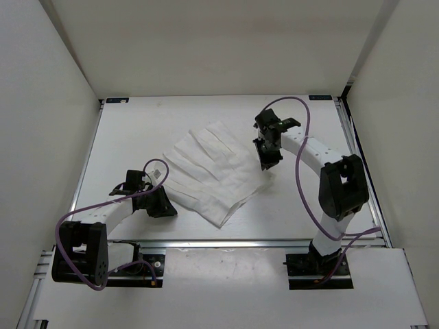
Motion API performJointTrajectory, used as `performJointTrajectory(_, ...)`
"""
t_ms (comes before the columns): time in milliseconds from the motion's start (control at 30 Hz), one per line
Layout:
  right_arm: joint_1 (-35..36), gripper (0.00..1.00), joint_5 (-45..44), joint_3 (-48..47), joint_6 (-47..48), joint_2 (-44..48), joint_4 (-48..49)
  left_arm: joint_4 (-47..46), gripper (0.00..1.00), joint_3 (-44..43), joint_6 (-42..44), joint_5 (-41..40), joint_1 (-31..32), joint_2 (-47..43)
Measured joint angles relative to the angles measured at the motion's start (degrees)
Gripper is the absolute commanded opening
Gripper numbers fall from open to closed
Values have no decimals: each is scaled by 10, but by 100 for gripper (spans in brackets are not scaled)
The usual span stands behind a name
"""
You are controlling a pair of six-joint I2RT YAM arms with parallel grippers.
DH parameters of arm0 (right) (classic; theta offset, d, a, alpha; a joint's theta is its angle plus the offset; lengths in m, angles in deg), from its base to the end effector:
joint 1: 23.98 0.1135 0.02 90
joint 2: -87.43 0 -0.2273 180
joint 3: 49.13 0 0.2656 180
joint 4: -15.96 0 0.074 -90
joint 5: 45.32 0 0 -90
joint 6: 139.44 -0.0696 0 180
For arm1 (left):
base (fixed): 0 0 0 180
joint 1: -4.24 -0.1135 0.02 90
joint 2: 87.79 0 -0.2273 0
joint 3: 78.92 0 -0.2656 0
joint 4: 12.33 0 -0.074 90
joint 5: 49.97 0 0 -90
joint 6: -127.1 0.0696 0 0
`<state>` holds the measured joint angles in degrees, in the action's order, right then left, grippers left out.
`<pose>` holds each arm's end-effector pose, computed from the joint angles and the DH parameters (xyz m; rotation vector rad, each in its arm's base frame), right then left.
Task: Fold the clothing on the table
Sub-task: Flatten the skirt out
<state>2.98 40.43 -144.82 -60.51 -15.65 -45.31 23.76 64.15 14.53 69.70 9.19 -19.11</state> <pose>0.3473 0.1709 0.1672 -0.3630 2.7409 0.0727 0.2102 -0.0528 0.0609 -0.2824 2.7603 -0.8419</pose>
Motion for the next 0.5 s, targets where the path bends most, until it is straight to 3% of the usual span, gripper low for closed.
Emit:
performJointTrajectory(33,-1,40,0,0,2,-6,-3,0,31,0,0,0,0,0)
performJointTrajectory(133,-1,47,-1,9,9,-17,-5,-1,32,0,0,0,0,0)
performJointTrajectory(500,-2,46,-17,17,33,-56,2,-3,31,0,0,0,0,0)
